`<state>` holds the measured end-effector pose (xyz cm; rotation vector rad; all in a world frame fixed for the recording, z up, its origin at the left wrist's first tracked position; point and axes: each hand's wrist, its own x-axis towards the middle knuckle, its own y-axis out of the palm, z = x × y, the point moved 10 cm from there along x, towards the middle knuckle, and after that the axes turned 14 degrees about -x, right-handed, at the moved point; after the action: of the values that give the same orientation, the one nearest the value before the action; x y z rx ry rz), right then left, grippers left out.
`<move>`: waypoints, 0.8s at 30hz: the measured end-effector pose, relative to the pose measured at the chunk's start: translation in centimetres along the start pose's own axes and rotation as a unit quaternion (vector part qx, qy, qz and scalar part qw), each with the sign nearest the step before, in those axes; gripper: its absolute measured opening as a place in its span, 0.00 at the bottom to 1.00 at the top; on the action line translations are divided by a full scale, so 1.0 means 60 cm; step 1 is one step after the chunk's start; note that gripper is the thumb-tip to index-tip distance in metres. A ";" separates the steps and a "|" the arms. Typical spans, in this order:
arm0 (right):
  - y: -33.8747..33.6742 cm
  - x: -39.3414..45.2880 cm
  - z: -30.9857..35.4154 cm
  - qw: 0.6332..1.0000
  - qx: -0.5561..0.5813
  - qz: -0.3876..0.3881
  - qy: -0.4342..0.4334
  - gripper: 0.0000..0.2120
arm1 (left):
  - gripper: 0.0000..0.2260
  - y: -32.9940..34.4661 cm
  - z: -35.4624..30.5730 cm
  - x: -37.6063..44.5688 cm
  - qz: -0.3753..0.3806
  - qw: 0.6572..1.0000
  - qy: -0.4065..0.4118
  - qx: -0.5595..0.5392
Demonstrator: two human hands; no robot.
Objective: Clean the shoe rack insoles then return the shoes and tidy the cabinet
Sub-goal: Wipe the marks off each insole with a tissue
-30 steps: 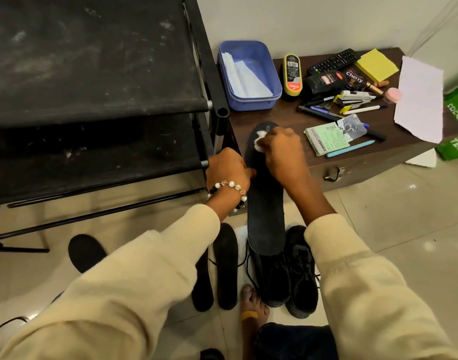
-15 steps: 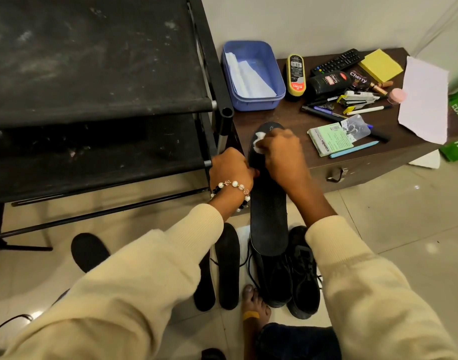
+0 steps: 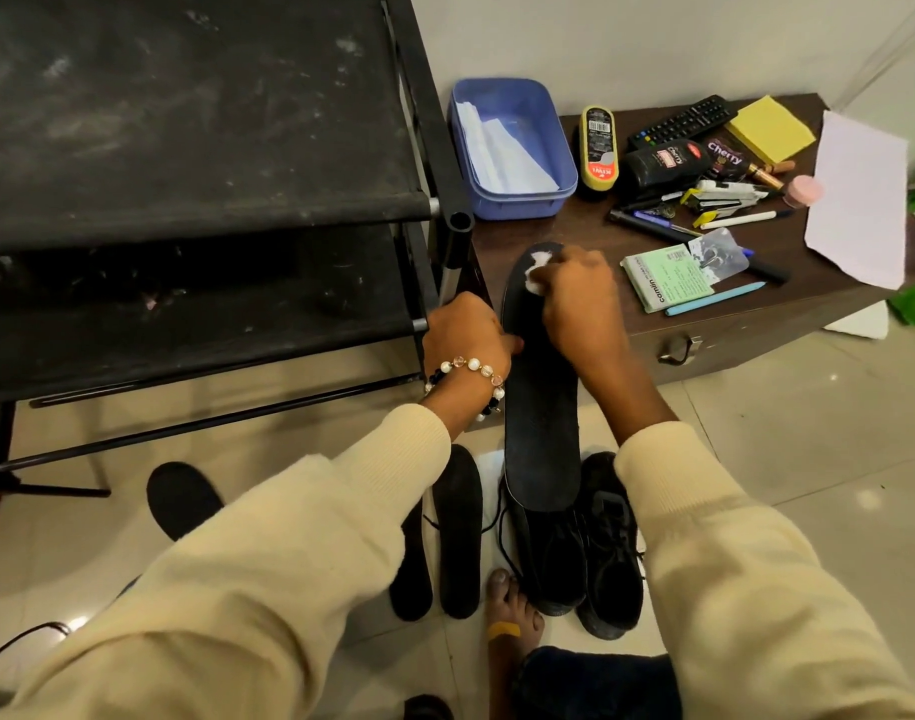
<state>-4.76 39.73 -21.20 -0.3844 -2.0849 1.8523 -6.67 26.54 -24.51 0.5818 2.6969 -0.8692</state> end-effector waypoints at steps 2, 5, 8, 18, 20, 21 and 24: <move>-0.002 -0.002 0.038 0.999 0.002 -0.003 -0.052 0.15 | 0.10 -0.002 -0.002 -0.001 -0.004 1.000 0.000 0.011; -0.004 0.005 0.023 0.999 0.000 -0.008 -0.047 0.18 | 0.10 0.000 -0.002 -0.002 0.002 1.000 0.005 0.005; 0.003 0.010 -0.040 1.000 -0.019 -0.003 0.018 0.17 | 0.11 0.002 -0.002 -0.002 0.005 1.000 0.007 0.001; -0.002 0.017 0.034 0.998 0.011 -0.008 -0.056 0.17 | 0.11 -0.002 -0.007 -0.006 0.012 1.000 0.003 0.016; 0.001 0.023 -0.001 1.000 0.001 -0.008 -0.022 0.19 | 0.11 -0.001 -0.006 -0.006 0.016 1.000 0.003 0.009; 0.002 0.024 -0.022 1.000 -0.003 -0.009 0.001 0.19 | 0.11 0.000 -0.006 -0.006 0.019 1.000 0.002 0.004; 0.002 0.024 -0.060 0.998 -0.012 -0.009 0.055 0.17 | 0.12 0.001 -0.004 -0.006 0.022 1.000 0.001 0.001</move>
<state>-4.62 43.59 -20.86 -0.4604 -2.0331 1.7554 -6.37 26.64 -24.20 0.6401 2.6740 -0.8612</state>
